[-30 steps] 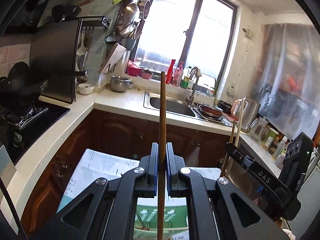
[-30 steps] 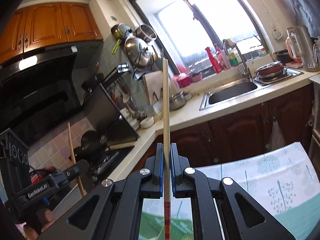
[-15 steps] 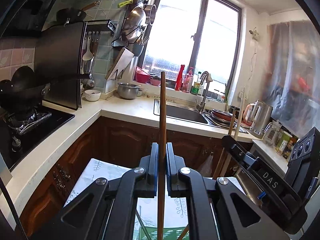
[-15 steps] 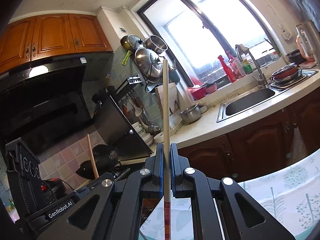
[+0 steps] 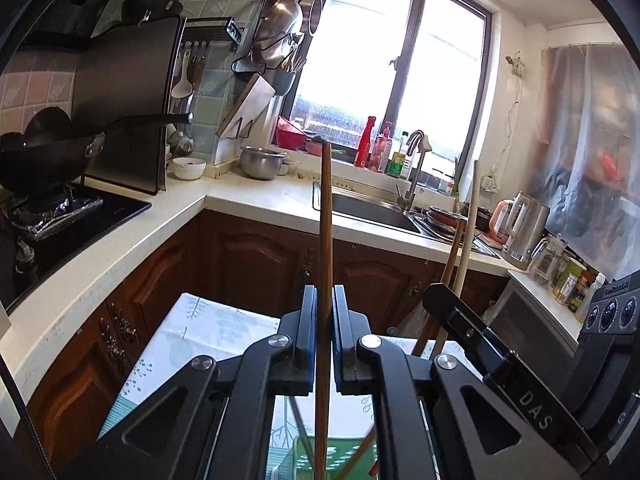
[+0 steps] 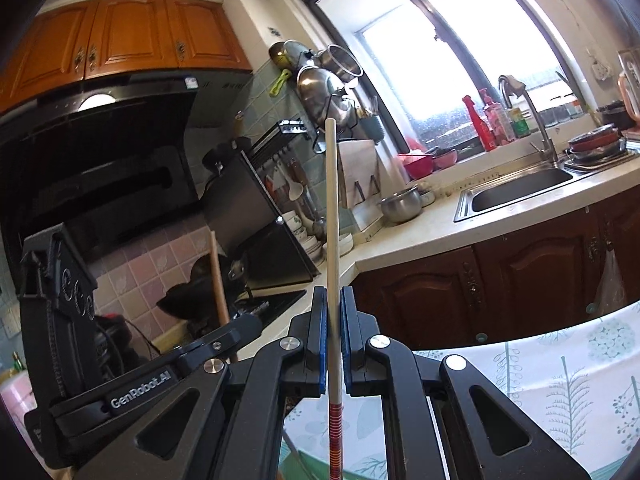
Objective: Organize utensils
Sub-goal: 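Lower both chopsticks into the holder and open the left tool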
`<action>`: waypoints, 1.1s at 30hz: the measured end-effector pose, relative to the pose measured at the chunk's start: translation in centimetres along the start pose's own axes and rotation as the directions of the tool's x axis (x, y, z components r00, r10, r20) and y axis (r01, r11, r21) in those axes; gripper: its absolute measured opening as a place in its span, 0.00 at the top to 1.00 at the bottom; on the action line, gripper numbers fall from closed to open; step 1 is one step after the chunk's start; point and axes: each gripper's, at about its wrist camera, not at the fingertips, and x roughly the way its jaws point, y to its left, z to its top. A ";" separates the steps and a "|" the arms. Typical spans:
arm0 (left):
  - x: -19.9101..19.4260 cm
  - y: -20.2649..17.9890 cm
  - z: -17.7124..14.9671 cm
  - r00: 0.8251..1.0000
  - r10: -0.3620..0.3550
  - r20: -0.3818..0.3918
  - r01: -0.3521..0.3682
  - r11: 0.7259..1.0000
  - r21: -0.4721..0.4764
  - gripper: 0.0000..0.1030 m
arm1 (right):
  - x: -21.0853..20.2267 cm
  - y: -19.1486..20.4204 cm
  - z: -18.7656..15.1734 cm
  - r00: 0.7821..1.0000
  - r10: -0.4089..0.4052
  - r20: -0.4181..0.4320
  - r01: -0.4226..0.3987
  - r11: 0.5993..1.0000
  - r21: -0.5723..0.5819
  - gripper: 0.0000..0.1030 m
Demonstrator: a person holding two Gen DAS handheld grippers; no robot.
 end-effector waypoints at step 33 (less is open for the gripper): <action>-5.9 -0.3 -5.2 0.972 -0.161 -0.174 0.175 0.982 0.071 0.59 | -1.5 1.3 0.3 0.988 0.014 -0.156 0.022 0.974 0.226 0.62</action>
